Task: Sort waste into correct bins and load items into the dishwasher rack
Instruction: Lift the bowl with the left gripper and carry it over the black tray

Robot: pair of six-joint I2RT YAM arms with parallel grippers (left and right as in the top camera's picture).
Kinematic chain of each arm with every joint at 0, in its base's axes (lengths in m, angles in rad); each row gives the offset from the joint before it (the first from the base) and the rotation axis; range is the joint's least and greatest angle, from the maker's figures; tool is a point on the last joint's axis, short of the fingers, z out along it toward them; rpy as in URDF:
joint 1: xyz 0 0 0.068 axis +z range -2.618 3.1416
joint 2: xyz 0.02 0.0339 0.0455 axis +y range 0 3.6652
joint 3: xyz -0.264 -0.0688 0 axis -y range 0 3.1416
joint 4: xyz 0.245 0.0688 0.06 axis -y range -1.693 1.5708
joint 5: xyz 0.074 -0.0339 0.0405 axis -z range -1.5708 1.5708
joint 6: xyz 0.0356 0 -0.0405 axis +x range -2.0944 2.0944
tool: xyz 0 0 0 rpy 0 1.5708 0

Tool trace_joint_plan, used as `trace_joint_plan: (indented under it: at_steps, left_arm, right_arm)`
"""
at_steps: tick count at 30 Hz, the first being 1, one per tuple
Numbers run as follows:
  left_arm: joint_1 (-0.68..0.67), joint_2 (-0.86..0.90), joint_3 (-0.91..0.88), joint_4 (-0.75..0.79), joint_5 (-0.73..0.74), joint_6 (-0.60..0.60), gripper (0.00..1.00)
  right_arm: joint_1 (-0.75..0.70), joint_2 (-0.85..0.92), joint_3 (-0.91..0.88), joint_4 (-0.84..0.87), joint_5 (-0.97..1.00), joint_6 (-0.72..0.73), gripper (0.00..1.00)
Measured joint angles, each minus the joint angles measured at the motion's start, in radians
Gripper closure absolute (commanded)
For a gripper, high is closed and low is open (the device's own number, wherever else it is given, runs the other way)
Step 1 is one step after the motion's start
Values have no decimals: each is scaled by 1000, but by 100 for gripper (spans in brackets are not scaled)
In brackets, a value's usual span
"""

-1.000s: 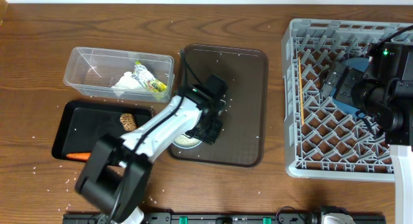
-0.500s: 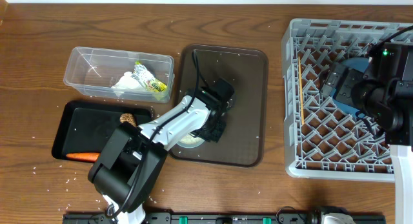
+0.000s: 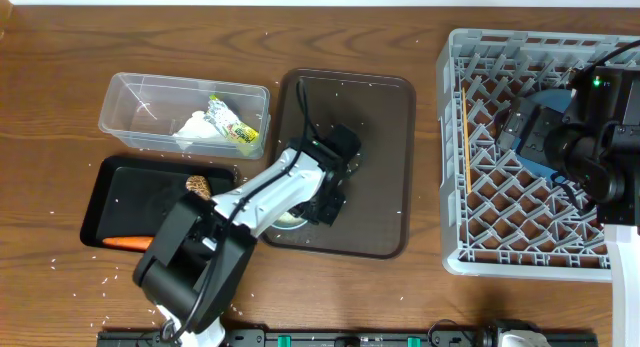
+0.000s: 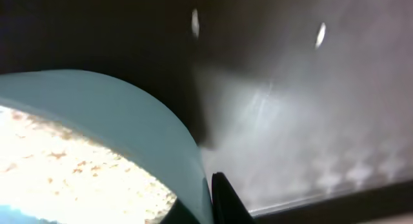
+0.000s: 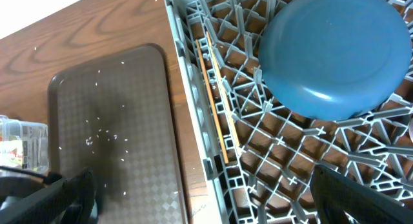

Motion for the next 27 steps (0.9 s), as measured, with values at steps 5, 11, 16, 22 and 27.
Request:
trace_joint_plan:
  at_steps: [5,11,16,22,27]
  left_arm:
    - [31,-154,0,-24,11,-27,94]
    - [191,-375,1,-92,49,-77,93]
    - [274,-431,1,-105,53,-89,94]
    - [303,-429,1,-181,-18,-107,94]
    - [466,-438,1,-186,38,-105,94]
  right_arm:
    - [0,0,0,2,0,0,1]
    - [0,0,0,2,0,0,1]
    - [0,0,0,2,0,0,1]
    - [0,0,0,1,0,0,1]
    - [0,0,0,1,0,0,1]
